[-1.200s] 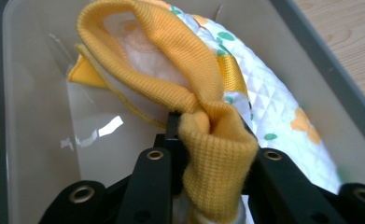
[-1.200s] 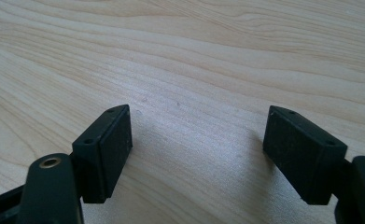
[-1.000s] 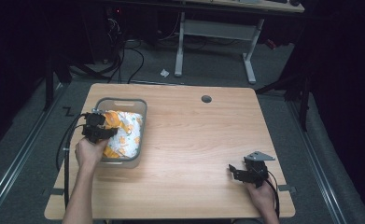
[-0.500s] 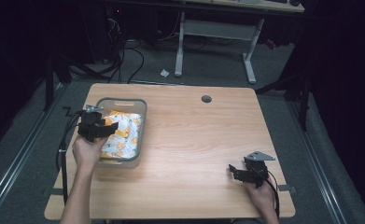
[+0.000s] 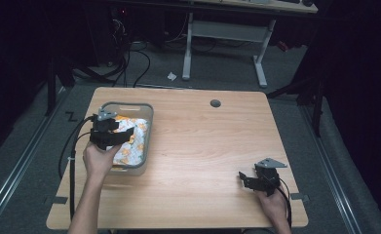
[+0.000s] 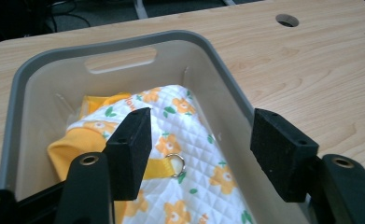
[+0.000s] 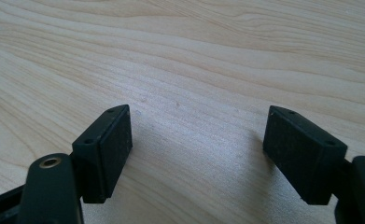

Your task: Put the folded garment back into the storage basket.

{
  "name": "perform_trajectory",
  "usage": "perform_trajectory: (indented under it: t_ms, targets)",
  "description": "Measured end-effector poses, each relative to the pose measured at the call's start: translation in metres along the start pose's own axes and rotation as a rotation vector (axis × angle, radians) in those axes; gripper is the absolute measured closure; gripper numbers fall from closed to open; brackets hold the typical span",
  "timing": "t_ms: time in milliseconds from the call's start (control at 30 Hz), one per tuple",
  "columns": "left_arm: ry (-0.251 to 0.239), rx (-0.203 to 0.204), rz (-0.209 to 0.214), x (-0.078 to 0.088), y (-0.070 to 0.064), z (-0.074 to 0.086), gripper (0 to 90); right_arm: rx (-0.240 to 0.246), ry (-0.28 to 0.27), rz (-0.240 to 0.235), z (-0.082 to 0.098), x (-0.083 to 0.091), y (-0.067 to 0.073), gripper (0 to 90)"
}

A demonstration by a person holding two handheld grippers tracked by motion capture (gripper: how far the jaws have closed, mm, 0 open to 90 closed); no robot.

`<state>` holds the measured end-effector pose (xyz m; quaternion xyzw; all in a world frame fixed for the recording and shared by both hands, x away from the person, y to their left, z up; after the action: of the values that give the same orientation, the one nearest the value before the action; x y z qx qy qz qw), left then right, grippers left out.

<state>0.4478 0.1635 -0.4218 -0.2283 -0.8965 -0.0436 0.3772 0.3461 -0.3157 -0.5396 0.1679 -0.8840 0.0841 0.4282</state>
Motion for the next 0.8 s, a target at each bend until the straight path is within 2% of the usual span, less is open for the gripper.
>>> perform_trajectory:
  t_ms: [133,267,467,600,800]
  targets:
    - [-0.016,-0.015,0.011,0.004,-0.011,0.000,38.7,0.000,0.000,0.000,0.000,0.000,0.000,24.2]
    - [-0.003,-0.024,-0.005,0.004,-0.019,0.000,40.3,0.001,0.000,0.000,0.000,0.000,0.000,24.2]
    - [-0.020,-0.033,0.015,0.006,-0.032,-0.001,39.8,0.002,0.000,0.001,0.000,0.000,0.000,24.2]
    - [-0.027,-0.053,0.004,0.008,-0.039,-0.001,38.9,0.001,0.000,0.000,0.000,0.000,0.000,24.2]
    - [-0.042,-0.044,0.024,0.010,-0.051,0.002,38.0,0.000,0.000,0.000,0.000,0.000,0.000,24.2]
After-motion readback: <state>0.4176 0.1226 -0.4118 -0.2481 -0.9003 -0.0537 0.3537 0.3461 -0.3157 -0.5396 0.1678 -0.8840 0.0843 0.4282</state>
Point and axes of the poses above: each handheld gripper's, and its own axes: x roughly backward along the jaws, z roughly out of its underside, y roughly to its left, the point moved 3 cm from there along -x, roughly forward along the jaws, and after that the axes turned 5 degrees about y, right-handed, at the moved point
